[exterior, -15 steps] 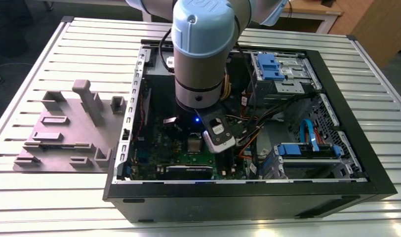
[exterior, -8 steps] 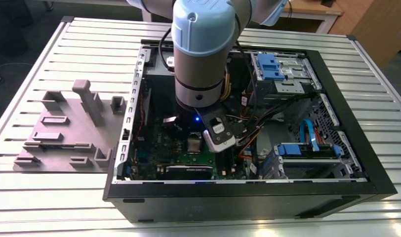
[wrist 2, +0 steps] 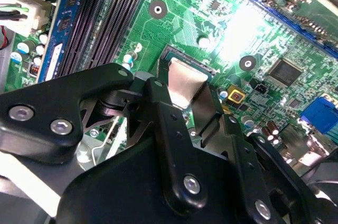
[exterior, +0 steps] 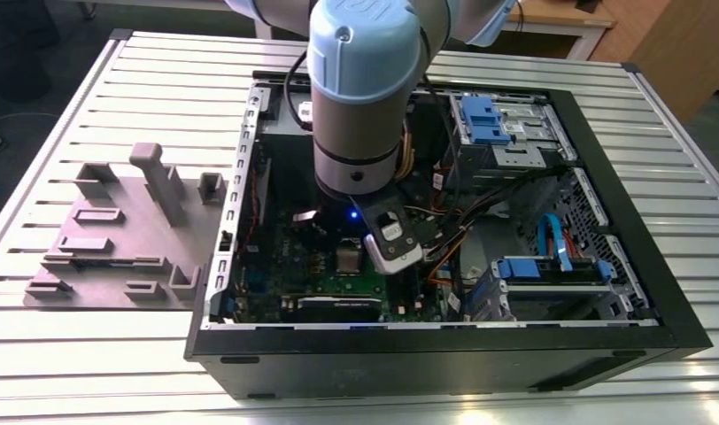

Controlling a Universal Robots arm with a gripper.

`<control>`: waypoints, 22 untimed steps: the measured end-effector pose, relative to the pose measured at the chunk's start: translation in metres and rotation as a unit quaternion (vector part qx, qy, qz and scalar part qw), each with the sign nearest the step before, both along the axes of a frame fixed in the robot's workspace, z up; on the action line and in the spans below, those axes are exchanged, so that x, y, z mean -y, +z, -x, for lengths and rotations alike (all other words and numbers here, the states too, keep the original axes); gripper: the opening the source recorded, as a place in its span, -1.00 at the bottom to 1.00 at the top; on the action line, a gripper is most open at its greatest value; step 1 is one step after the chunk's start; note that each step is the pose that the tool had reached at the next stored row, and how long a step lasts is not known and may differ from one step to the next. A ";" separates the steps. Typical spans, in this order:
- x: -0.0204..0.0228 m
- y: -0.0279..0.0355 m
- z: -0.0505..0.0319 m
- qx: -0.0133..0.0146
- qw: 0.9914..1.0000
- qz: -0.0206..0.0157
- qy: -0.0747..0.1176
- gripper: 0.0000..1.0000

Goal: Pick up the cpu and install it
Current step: 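Place the cpu into insertion slot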

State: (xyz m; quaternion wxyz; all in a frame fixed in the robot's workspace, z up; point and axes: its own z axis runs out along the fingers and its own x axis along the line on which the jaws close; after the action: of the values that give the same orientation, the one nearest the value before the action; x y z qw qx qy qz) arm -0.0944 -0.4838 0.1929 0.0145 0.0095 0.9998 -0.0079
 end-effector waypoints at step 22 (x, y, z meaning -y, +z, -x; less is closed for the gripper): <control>0.0000 -0.0009 -0.0017 0.000 1.000 0.000 0.014 -0.07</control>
State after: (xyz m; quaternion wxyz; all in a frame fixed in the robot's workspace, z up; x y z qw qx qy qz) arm -0.0927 -0.4838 0.1920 0.0148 -0.0044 0.9999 -0.0076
